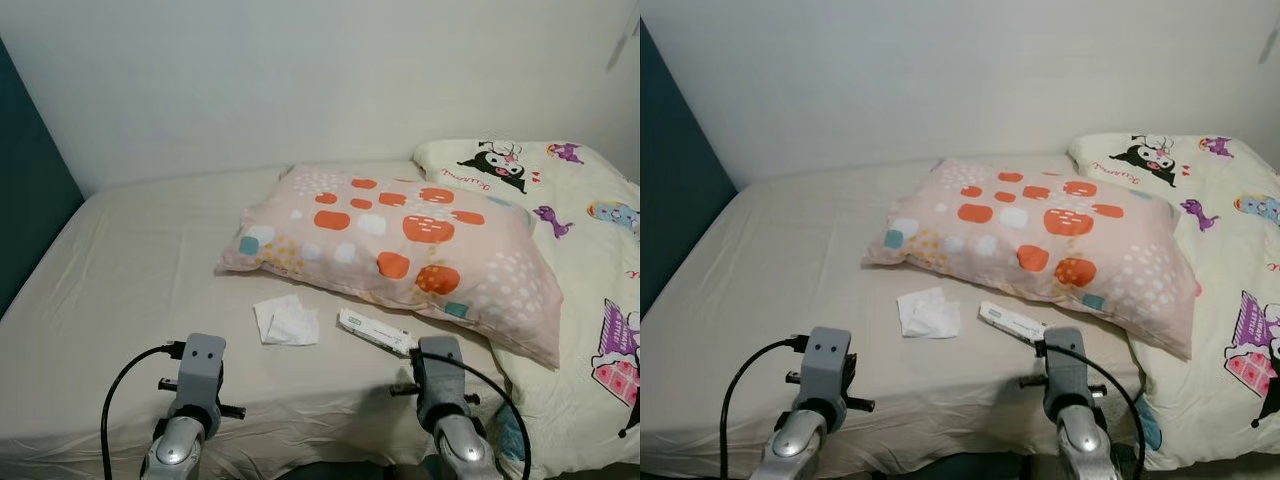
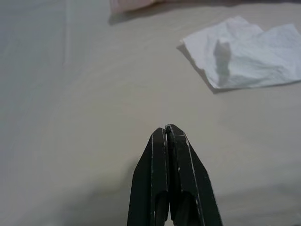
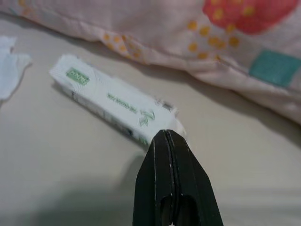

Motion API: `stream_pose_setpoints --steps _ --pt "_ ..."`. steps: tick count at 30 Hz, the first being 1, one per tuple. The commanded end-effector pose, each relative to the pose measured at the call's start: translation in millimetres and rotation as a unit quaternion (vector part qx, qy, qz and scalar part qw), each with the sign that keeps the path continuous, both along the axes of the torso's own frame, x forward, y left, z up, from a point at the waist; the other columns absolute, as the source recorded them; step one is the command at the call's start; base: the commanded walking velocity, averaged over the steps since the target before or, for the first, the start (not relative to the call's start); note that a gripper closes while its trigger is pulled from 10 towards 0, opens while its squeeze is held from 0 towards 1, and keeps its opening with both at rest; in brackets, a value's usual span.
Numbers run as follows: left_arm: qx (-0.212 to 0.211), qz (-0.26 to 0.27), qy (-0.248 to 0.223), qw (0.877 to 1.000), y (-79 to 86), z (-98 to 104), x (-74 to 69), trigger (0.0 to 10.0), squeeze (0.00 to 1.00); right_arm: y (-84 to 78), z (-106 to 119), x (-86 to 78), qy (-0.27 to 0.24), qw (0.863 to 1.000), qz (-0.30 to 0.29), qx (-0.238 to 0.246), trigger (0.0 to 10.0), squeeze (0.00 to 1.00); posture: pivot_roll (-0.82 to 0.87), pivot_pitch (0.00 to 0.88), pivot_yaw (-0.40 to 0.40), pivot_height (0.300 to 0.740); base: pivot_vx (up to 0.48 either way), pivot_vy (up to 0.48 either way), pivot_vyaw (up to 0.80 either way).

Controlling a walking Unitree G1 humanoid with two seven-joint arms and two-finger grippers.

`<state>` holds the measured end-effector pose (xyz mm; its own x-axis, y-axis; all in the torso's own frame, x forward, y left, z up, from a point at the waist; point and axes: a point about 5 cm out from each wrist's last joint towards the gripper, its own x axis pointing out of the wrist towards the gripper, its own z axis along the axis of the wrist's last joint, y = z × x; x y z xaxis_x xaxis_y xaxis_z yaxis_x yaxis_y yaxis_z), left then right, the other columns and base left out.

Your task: Clean up the room

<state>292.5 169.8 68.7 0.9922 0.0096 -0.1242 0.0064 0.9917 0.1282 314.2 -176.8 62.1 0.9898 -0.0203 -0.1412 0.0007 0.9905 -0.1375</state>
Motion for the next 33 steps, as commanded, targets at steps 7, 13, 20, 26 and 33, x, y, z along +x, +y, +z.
stream_pose_setpoints --steps 7,13,20,26,33 --pt "0.002 0.019 0.002 1.000 21.6 4 -2.9 10.0 0.00 -3.7 14 15.8 -0.002 0.999 0.031 0.004 10.0 0.02 0.06 0.187 -0.017 0.577 0.000 0.000 0.00" --pt "-0.011 0.019 -0.008 1.000 26.8 12 -4.4 10.0 0.00 -13.9 32 33.5 -0.011 0.999 0.046 -0.011 10.0 1.00 0.08 0.222 -0.023 0.577 0.000 0.000 0.00" --pt "-0.026 0.008 -0.016 0.999 29.1 23 -7.1 10.0 0.00 -21.0 39 44.7 0.011 0.998 0.067 -0.006 10.0 1.00 0.10 0.253 -0.025 0.577 0.000 0.000 0.00" --pt "-0.029 0.006 -0.016 0.999 33.7 28 -9.1 10.0 0.00 -24.3 46 52.6 0.025 0.996 0.085 0.020 10.0 1.00 0.12 0.266 -0.022 0.577 0.000 0.000 0.00" --pt "-0.031 0.012 -0.018 0.999 37.5 35 -8.9 10.0 0.00 -24.4 54 59.2 0.040 0.992 0.113 0.026 10.0 1.00 0.13 0.271 -0.022 0.577 0.000 0.000 0.00"
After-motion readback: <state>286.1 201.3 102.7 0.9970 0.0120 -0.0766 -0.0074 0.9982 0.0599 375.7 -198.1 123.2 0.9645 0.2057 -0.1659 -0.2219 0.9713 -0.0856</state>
